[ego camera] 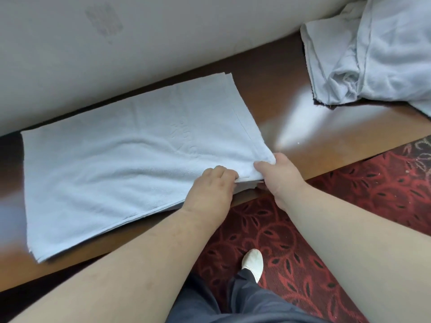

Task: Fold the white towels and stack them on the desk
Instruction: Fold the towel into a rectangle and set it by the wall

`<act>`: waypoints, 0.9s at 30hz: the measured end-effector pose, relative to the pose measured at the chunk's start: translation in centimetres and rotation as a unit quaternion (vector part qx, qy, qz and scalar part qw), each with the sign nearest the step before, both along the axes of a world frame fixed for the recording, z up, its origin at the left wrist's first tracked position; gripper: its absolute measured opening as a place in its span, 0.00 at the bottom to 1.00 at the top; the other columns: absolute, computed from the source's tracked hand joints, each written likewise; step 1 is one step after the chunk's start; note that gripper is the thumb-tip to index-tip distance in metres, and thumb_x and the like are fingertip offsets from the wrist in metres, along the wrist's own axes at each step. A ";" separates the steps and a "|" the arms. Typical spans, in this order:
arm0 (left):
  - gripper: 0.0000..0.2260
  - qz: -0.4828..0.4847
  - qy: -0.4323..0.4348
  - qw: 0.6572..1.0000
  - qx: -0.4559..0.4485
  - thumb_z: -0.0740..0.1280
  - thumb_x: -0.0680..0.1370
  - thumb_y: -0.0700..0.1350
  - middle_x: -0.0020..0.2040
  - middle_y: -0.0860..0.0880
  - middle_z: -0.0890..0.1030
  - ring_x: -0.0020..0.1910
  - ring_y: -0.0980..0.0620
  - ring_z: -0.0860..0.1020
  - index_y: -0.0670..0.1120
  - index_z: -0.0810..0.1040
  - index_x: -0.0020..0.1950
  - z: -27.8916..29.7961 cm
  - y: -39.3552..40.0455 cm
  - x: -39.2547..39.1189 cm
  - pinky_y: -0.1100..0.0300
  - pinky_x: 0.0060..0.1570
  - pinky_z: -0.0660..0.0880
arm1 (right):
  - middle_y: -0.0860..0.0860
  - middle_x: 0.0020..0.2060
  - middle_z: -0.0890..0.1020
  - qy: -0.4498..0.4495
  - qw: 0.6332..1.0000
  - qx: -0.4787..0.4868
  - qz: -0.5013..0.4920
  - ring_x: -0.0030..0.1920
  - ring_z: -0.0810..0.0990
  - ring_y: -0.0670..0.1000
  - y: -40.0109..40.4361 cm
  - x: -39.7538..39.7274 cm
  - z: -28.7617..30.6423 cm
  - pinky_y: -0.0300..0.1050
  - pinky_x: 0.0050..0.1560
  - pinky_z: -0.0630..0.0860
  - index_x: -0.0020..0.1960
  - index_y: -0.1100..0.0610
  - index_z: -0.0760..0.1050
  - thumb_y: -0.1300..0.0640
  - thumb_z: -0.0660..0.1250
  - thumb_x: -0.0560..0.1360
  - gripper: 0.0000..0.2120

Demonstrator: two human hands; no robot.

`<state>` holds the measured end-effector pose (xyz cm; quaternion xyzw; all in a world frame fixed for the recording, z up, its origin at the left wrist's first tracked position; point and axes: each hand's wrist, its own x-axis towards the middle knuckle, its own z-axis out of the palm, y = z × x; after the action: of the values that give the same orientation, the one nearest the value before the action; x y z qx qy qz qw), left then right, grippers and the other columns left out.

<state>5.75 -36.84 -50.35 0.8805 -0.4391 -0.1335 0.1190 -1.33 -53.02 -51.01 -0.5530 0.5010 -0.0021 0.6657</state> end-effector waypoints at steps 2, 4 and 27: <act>0.12 -0.030 0.035 0.995 0.085 0.60 0.82 0.46 0.60 0.50 0.74 0.57 0.46 0.71 0.53 0.74 0.64 -0.7 -0.3 0.3 0.51 0.58 0.71 | 0.53 0.47 0.83 0.110 0.990 -0.050 0.076 0.40 0.84 0.51 -0.2 -0.3 -0.5 0.45 0.35 0.82 0.59 0.56 0.74 0.54 0.68 0.76 0.12; 0.12 -0.025 0.092 0.989 0.109 0.58 0.82 0.50 0.62 0.52 0.74 0.60 0.49 0.70 0.55 0.75 0.64 -0.5 -0.7 1.2 0.55 0.61 0.69 | 0.54 0.46 0.82 0.152 0.972 -0.105 0.142 0.41 0.84 0.53 -0.9 -0.2 -0.4 0.49 0.40 0.83 0.62 0.58 0.72 0.53 0.67 0.77 0.16; 0.12 -0.316 -0.201 0.898 0.229 0.63 0.78 0.46 0.59 0.44 0.73 0.60 0.41 0.71 0.49 0.75 0.61 1.4 -19.5 29.9 0.49 0.56 0.72 | 0.43 0.41 0.75 0.245 0.917 -0.282 0.138 0.38 0.76 0.44 1.5 0.1 -1.6 0.44 0.37 0.72 0.52 0.45 0.69 0.37 0.70 0.73 0.17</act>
<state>35.62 -56.34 -48.97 0.7061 -0.6665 -0.0812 -0.2249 -1.28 -51.54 -52.63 -0.7647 0.5457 0.0840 0.3323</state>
